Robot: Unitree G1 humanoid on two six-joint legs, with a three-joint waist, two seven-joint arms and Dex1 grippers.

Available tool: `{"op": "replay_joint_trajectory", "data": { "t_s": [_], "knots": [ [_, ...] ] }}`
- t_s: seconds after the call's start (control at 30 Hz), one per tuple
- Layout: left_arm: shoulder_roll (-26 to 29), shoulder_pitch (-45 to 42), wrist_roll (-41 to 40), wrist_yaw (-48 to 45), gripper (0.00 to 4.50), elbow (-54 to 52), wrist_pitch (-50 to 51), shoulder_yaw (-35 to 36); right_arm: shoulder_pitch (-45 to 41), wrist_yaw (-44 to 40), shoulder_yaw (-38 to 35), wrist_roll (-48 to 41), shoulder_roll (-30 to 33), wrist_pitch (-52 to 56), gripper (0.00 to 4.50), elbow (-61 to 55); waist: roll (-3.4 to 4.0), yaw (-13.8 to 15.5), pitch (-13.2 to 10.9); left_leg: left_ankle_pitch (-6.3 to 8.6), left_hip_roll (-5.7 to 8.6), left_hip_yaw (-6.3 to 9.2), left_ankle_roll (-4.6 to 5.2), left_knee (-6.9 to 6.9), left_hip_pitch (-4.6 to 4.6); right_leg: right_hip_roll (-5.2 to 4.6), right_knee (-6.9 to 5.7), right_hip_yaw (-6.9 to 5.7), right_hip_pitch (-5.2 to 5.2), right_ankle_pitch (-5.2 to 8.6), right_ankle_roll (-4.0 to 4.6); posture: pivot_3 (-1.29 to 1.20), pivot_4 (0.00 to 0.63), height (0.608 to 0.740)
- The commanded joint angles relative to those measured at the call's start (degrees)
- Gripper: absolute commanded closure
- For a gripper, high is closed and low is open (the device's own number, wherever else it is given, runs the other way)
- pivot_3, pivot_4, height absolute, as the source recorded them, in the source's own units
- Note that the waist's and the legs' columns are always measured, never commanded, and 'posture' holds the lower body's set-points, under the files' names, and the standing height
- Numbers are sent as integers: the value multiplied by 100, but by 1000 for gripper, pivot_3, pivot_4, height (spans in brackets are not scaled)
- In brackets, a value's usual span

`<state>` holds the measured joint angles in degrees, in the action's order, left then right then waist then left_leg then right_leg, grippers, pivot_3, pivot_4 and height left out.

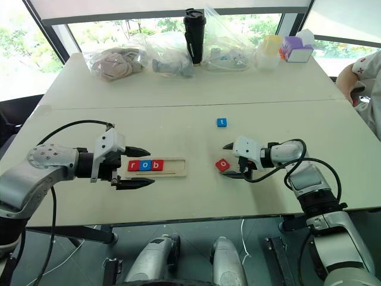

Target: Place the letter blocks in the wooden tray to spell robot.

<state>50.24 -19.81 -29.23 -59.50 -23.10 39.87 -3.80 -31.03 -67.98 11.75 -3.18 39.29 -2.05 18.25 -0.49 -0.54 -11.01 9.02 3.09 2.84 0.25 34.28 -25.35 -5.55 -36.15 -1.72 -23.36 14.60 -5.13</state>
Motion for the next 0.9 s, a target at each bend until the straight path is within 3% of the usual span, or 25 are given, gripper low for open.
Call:
{"op": "replay_joint_trajectory", "data": {
  "t_s": [0.03,0.17,0.2,0.27,0.4,0.6,0.83,0.9],
  "knots": [
    [-29,-45,-2,28,0,-98,-26,18,-181,-54,-38,7,11,-45,62,-10,0,5,0,0,1,0,0,0,0,0,0,0,0,0,0,0,150,740],
    [-54,-32,15,37,0,-75,-33,39,-217,-324,5,-38,94,73,62,128,0,4,0,0,1,0,0,0,0,0,0,0,1,-1,-1,0,150,740],
    [-60,-32,18,40,0,-73,-33,44,-226,-429,26,-27,138,76,295,191,0,1,0,0,1,0,0,0,0,0,0,0,1,-2,-4,0,150,740],
    [-67,-36,21,43,0,-63,-36,48,-256,-580,60,12,195,41,925,294,0,-2,0,0,1,-1,0,0,1,1,-1,0,1,-7,-12,0,150,740],
    [-84,-48,26,57,0,-36,-51,48,-369,-636,105,95,150,-59,2847,470,0,-4,0,-1,1,-1,-1,3,1,1,-1,0,2,-7,-13,0,150,740],
    [-105,-21,3,122,0,-99,-25,69,-411,-748,220,164,15,-83,2852,521,-1,-7,1,-1,1,0,-1,4,3,2,-3,0,3,-8,-13,0,150,740],
    [-48,50,11,143,0,-103,-29,147,-420,-488,10,-39,16,1197,2852,-108,0,-7,1,-1,1,1,-2,4,3,1,-5,0,3,-8,-13,0,150,740],
    [-66,71,9,178,0,-129,-20,142,-43,-197,92,65,52,1843,1789,-888,0,-3,1,-1,1,1,-2,4,2,1,-6,1,-1,-8,-13,0,150,740]
  ]
}}
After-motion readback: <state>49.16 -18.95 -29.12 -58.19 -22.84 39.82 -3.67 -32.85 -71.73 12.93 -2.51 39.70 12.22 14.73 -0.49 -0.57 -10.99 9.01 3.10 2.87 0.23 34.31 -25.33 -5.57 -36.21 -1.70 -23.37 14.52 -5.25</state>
